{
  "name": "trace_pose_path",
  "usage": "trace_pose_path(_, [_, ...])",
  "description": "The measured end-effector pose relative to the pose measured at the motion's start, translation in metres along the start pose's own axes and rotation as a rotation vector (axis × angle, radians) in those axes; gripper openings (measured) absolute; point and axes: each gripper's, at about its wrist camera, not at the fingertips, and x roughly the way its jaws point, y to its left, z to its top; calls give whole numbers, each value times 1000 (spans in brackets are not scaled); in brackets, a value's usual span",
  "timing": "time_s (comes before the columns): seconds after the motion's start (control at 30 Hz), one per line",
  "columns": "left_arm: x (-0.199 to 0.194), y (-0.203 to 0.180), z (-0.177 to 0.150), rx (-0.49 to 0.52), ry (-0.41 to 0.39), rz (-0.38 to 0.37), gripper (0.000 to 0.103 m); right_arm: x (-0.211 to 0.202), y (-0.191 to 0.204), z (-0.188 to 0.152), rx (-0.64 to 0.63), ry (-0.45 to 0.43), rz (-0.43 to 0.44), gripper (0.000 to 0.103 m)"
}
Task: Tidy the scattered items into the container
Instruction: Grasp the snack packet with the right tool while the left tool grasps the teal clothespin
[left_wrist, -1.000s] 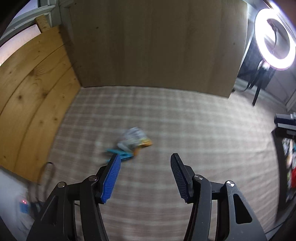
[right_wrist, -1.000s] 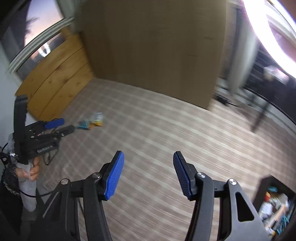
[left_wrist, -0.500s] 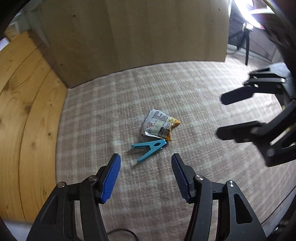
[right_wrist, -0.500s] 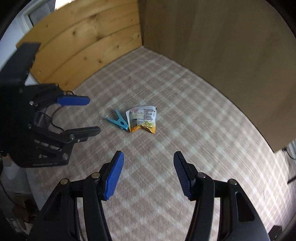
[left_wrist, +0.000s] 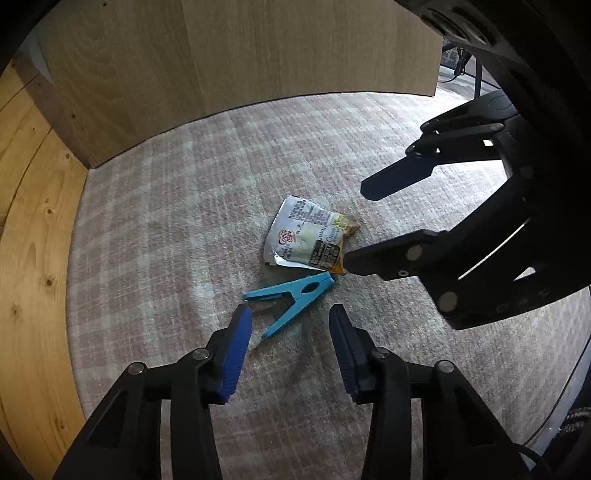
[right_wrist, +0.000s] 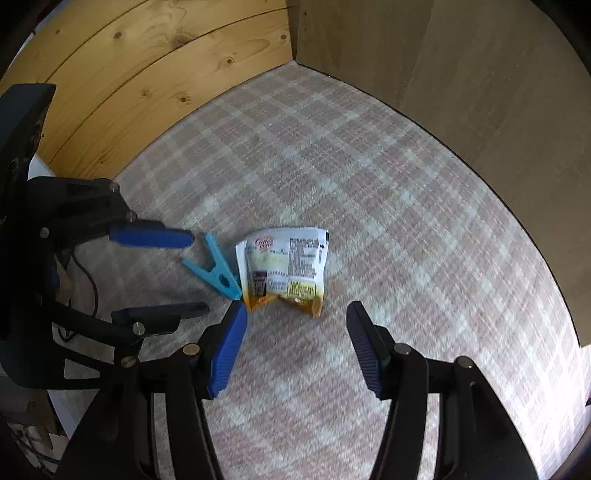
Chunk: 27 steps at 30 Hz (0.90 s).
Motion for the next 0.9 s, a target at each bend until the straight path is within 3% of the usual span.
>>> trace_pose_path(0.43, [12, -8, 3, 1, 0, -25, 32, 19, 1, 15, -55, 29, -3, 55])
trace_pose_path(0.67, [14, -18, 4, -8, -8, -23, 20, 22, -15, 24, -27, 45, -6, 56])
trace_pose_path(0.9, [14, -26, 1, -21, -15, -28, 10, 28, 0, 31, -92, 33, -39, 57])
